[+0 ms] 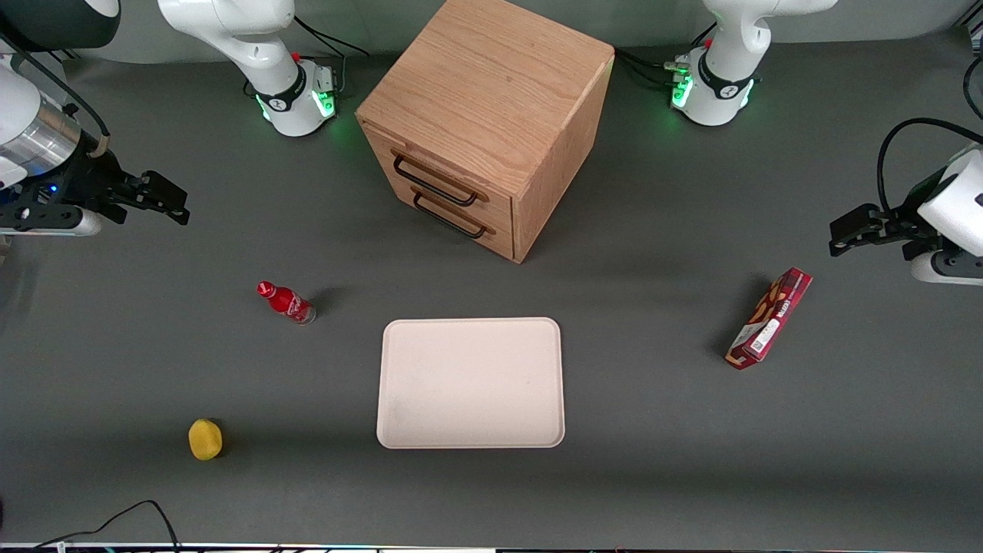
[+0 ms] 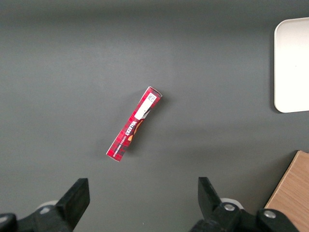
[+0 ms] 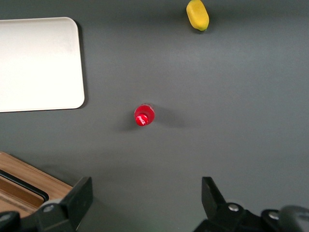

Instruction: Open upper drawer

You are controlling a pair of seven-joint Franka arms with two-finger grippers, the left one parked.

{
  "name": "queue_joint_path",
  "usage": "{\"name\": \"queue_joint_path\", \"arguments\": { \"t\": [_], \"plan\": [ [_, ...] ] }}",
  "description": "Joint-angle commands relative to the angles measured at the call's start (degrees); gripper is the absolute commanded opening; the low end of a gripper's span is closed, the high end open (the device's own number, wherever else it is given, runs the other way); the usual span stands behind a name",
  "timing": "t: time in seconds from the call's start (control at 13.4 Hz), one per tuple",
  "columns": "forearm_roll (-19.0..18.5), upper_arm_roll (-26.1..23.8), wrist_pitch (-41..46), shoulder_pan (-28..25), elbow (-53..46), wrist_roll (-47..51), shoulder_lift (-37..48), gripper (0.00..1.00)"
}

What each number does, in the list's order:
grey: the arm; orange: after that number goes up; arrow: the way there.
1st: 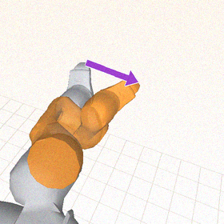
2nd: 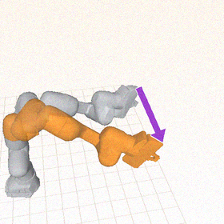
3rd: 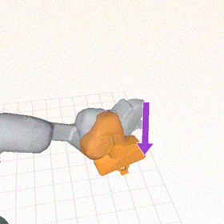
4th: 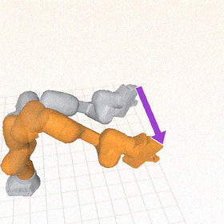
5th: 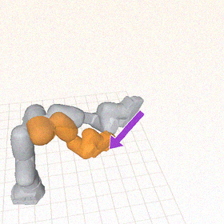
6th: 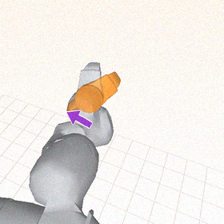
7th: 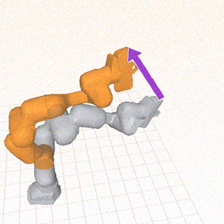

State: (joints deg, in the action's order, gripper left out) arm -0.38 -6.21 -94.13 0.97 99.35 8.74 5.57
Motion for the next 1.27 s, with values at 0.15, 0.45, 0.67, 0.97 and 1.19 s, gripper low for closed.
{"name": "queue_joint_path", "arguments": {
  "t": [0.15,0.45,0.67,0.97,1.19],
  "plan": [
    [0.55,0.33,1.58,-0.18,-2.84,-1.62,-1.35,1.00],
    [0.73,0.33,1.85,-0.09,-3.11,-0.84,-1.18,1.00],
    [0.64,-0.02,5.18,-0.35,-3.98,-1.80,-0.73,1.00],
    [0.91,-5.28,9.57,-0.71,-7.84,-7.77,-0.82,1.00],
    [1.87,-12.66,11.26,-0.71,-9.25,-7.42,-1.17,1.00]
  ]
}}
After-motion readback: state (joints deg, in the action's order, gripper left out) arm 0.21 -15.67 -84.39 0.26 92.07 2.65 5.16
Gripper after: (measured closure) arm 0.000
